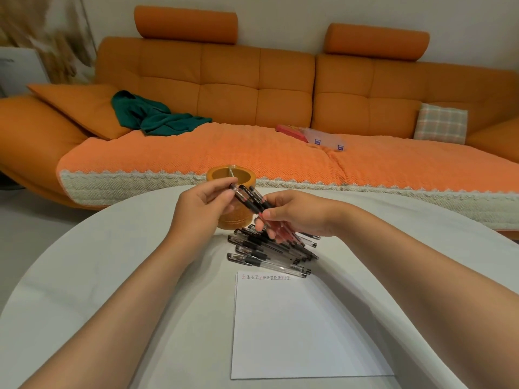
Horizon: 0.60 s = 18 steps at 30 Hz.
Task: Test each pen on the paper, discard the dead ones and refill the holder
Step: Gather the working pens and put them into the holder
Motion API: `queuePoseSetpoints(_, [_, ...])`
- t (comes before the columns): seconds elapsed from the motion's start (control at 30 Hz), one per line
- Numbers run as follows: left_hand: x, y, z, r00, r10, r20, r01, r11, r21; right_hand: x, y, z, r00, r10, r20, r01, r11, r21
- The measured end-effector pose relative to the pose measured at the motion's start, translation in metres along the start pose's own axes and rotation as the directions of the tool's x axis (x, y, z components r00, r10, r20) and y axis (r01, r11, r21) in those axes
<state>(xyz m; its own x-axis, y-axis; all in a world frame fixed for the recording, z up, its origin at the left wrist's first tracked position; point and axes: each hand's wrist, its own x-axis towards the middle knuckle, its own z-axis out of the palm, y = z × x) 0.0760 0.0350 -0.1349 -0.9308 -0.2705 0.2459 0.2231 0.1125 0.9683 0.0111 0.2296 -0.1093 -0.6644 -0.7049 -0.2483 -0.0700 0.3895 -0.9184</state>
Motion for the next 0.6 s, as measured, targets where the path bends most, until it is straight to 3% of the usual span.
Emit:
queuePoseSetpoints(0.2, [0.002, 0.005, -0.004, 0.999, 0.034, -0.024, -0.033, 0.999, 0.027, 0.008, -0.009, 0.01, 0.99, -0.005, 0.14, -0.012, 0.993, 0.116])
queuePoseSetpoints(0.37, [0.006, 0.018, -0.008, 0.998, 0.056, 0.001, -0.056, 0.996, 0.068, 0.016, -0.021, 0.013, 0.988, -0.052, 0.144, 0.024, 0.982, 0.189])
queuePoseSetpoints(0.47, [0.025, 0.029, -0.016, 0.992, 0.13, 0.008, -0.129, 0.977, 0.172, 0.02, -0.039, 0.006, 0.997, -0.065, 0.032, 0.058, 0.979, 0.197])
queuePoseSetpoints(0.6, [0.057, 0.036, -0.028, 0.983, 0.18, -0.024, -0.159, 0.917, 0.367, 0.034, -0.068, -0.015, 0.939, -0.117, -0.324, 0.196, 0.955, 0.224])
